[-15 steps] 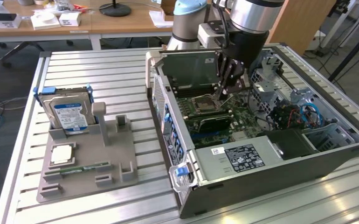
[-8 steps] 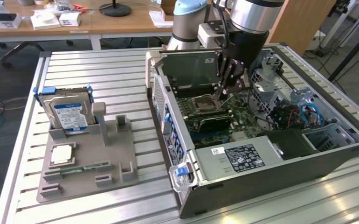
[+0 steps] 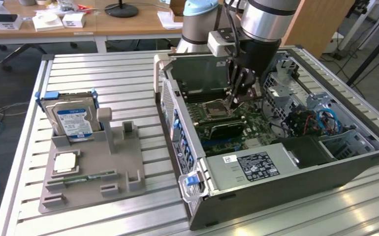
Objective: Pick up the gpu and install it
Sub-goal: 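Press down on the gpu until it lock into place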
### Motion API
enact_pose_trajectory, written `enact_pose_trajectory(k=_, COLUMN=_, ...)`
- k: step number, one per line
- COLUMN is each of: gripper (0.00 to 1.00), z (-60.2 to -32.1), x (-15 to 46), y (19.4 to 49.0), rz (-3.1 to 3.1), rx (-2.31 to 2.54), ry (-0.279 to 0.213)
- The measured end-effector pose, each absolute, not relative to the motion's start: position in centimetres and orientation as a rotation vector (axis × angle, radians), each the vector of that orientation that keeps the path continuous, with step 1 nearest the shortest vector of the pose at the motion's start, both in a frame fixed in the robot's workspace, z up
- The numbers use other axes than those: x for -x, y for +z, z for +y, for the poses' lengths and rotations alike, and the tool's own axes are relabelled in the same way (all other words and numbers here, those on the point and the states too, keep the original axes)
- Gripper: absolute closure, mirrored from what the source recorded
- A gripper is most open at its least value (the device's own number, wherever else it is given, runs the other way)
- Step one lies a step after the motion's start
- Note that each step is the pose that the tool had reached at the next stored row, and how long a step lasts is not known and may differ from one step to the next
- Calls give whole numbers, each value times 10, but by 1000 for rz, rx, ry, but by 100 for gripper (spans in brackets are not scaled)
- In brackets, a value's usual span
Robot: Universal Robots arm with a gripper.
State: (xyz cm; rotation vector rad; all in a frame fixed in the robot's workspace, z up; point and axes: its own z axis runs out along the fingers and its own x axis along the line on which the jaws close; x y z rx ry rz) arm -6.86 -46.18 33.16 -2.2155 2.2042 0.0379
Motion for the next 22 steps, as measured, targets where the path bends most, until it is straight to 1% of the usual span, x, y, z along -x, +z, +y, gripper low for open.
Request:
enact_pose_trajectory(k=11, gripper=90, z=-462, x=69, y=312, rz=2204, rx=2216, ry=38)
enact_pose_trajectory(k=22, gripper=90, z=-462, x=69, y=300, rz=2204, rx=2216, ry=38)
